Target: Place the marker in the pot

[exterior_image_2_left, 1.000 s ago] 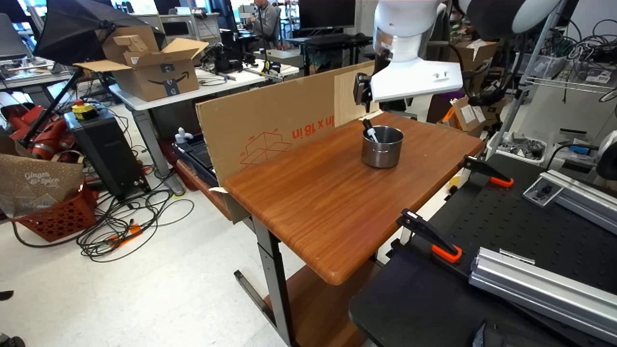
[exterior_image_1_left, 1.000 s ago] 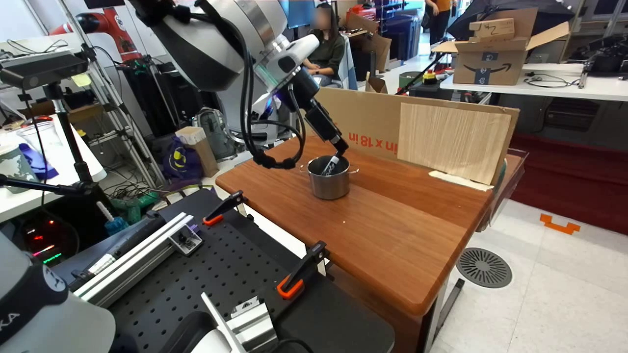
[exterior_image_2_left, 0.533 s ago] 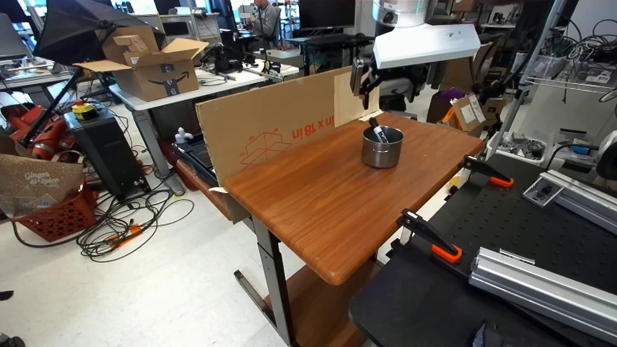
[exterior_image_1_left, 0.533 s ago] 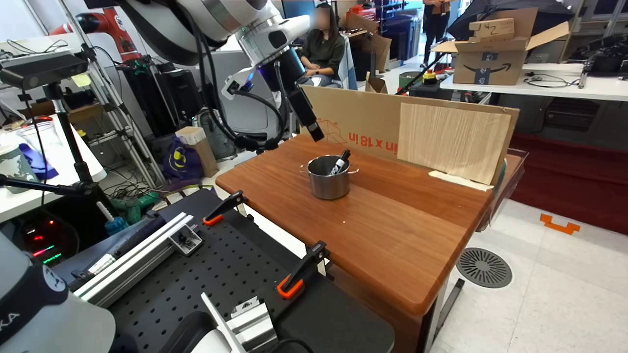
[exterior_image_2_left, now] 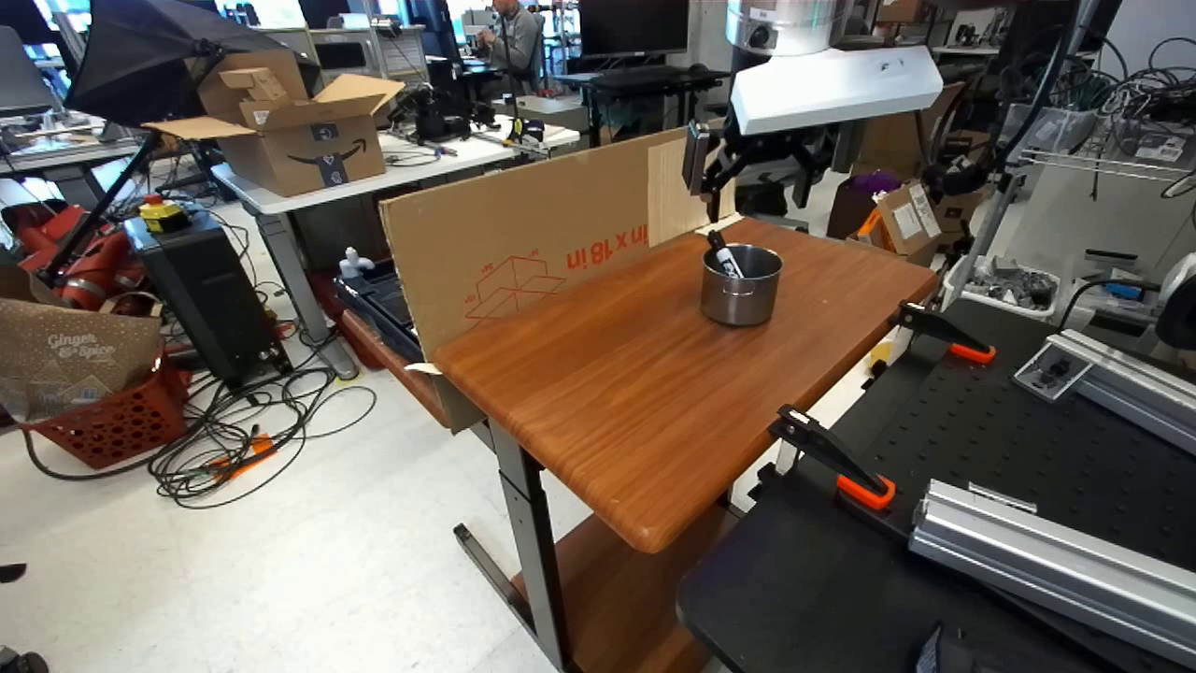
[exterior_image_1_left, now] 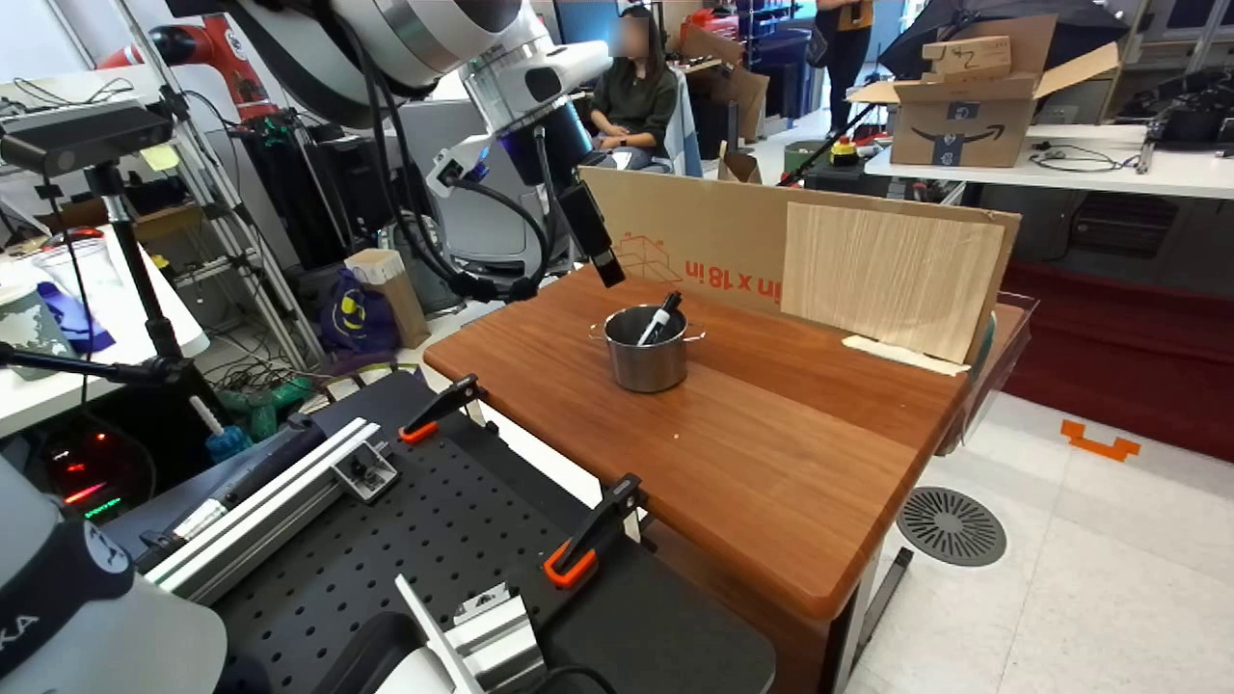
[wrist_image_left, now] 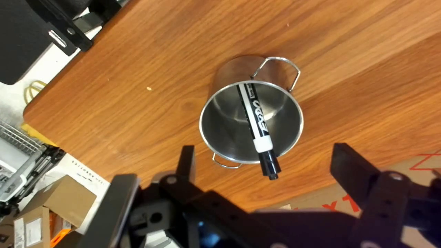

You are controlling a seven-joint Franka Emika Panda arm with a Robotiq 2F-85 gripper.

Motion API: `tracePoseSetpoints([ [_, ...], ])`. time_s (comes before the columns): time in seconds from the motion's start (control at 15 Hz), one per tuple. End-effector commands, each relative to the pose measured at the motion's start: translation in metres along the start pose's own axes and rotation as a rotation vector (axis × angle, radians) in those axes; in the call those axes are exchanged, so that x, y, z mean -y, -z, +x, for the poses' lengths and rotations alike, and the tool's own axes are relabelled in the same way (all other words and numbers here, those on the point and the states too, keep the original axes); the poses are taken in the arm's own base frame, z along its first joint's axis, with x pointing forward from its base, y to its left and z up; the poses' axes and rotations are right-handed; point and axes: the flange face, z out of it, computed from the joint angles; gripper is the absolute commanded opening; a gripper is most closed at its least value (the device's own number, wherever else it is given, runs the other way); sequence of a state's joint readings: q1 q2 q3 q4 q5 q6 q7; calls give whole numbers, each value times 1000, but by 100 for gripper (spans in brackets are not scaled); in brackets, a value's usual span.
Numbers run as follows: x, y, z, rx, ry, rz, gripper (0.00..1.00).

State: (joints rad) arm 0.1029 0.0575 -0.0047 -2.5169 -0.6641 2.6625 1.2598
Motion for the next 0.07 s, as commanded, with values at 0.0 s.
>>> tracePoseSetpoints([
  [0.0, 0, 0, 0, 1, 1, 0, 100],
])
